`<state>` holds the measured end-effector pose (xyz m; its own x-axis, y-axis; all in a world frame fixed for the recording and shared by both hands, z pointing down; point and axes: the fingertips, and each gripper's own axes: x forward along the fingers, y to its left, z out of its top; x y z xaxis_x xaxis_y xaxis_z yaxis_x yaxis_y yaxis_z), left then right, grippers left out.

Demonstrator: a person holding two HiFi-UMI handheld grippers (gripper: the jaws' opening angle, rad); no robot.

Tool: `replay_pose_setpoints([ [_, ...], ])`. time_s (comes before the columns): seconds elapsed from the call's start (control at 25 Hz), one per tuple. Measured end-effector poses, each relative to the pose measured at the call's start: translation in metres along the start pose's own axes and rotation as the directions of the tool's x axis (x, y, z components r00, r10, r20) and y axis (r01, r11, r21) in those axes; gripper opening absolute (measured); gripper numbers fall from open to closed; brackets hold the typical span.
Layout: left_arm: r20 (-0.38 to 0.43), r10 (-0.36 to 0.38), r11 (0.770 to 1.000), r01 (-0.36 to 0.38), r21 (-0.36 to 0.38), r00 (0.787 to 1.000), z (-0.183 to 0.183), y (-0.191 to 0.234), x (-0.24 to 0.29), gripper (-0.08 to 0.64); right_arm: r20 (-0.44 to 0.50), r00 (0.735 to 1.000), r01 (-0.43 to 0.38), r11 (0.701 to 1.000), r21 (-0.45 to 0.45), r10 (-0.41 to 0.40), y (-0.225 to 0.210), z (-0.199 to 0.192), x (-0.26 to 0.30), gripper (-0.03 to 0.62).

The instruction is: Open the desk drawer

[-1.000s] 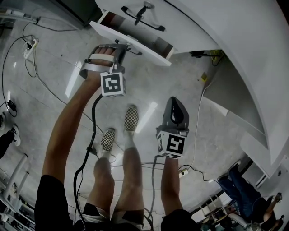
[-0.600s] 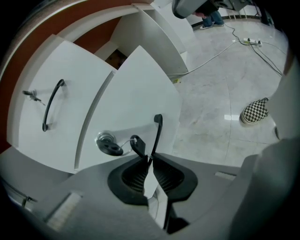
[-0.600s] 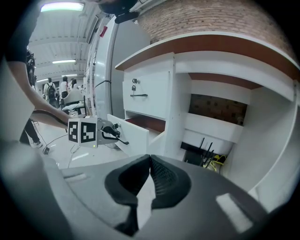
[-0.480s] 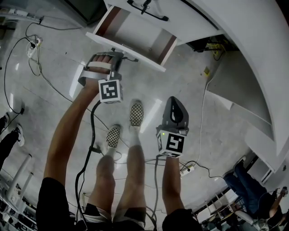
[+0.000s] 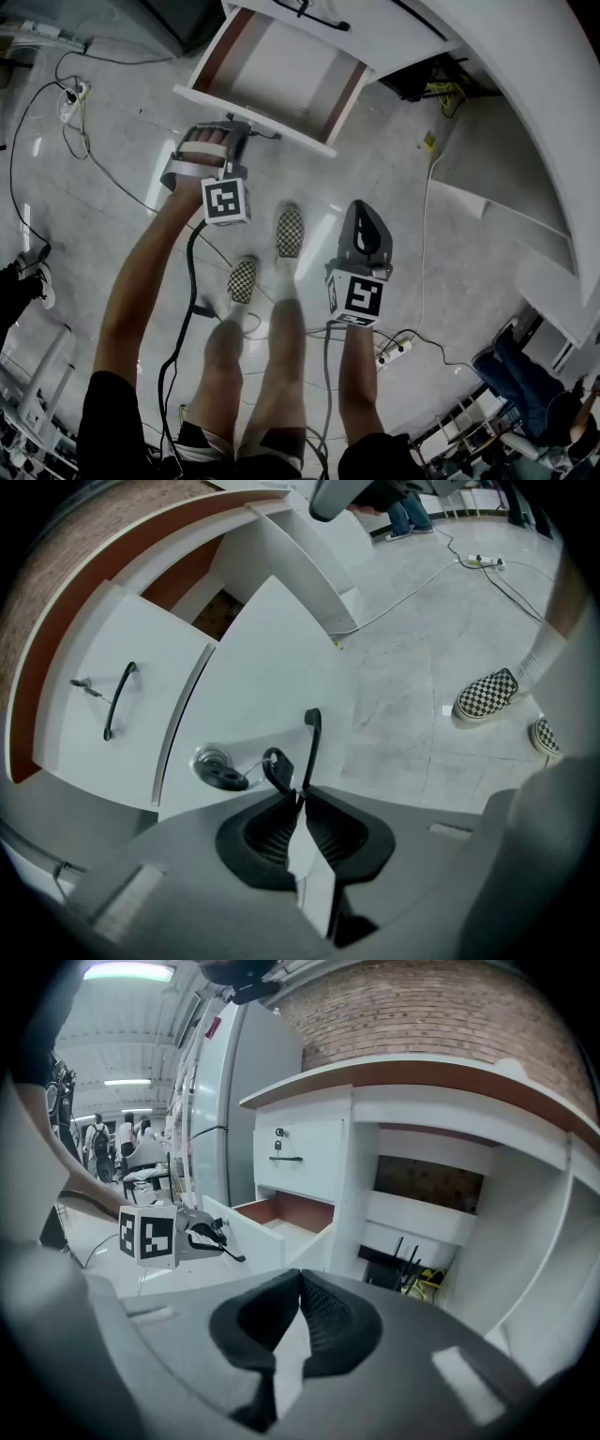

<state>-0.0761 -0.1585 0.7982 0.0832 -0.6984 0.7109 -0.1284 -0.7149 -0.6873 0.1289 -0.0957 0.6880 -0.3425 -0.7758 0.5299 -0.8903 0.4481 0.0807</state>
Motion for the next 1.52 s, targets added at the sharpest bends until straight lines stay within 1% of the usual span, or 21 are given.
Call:
replay_pose_setpoints([
  [0.2, -0.014, -0.016, 1.0, 0.017, 0.016, 1.0, -0.007, -0.018, -0.017, 0.038, 0.006, 1.0, 0.011, 1.0, 0.004, -0.011, 0.004, 0.0, -0.013, 0.006],
  [0.4, -0.008, -0.048, 0.999, 0.048, 0.009, 0.999, -0.005, -0.036, -0.029, 0.037, 0.009, 1.0, 0.011, 1.0, -0.004, -0.011, 0.009, 0.0, -0.021, 0.006],
  [0.48, -0.013, -0.057, 0.998, 0.057, 0.01, 0.998, -0.01, -0.042, -0.034, 0.037, 0.01, 1.0, 0.007, 1.0, -0.008, -0.007, 0.013, 0.001, -0.022, 0.006],
  [0.64, -0.011, -0.059, 0.998, 0.059, -0.003, 0.998, -0.018, -0.05, -0.044, 0.038, 0.011, 1.0, 0.003, 1.0, -0.019, -0.002, 0.018, 0.003, -0.025, 0.006],
  [0.76, -0.02, -0.041, 0.999, 0.041, -0.013, 0.999, -0.024, -0.051, -0.05, 0.038, 0.015, 1.0, -0.004, 1.0, -0.025, 0.005, 0.024, 0.004, -0.027, 0.006],
  [0.92, -0.041, -0.05, 0.998, 0.052, 0.033, 0.998, -0.028, -0.052, -0.053, 0.038, 0.011, 1.0, -0.016, 0.999, -0.032, 0.017, 0.034, 0.003, -0.029, 0.006],
  [1.04, -0.048, -0.032, 0.998, 0.035, 0.051, 0.998, -0.032, -0.05, -0.053, 0.038, 0.014, 1.0, -0.022, 0.999, -0.032, 0.023, 0.04, 0.004, -0.031, 0.006],
  [1.36, -0.044, -0.089, 0.996, 0.089, -0.007, 0.995, -0.028, -0.054, -0.061, 0.038, 0.007, 1.0, -0.014, 1.0, -0.02, 0.014, 0.04, 0.006, -0.036, 0.006],
  [1.52, -0.043, -0.086, 0.996, 0.086, 0.014, 0.995, -0.029, -0.054, -0.061, 0.038, 0.01, 1.0, -0.015, 1.0, -0.016, 0.015, 0.039, 0.008, -0.036, 0.006],
])
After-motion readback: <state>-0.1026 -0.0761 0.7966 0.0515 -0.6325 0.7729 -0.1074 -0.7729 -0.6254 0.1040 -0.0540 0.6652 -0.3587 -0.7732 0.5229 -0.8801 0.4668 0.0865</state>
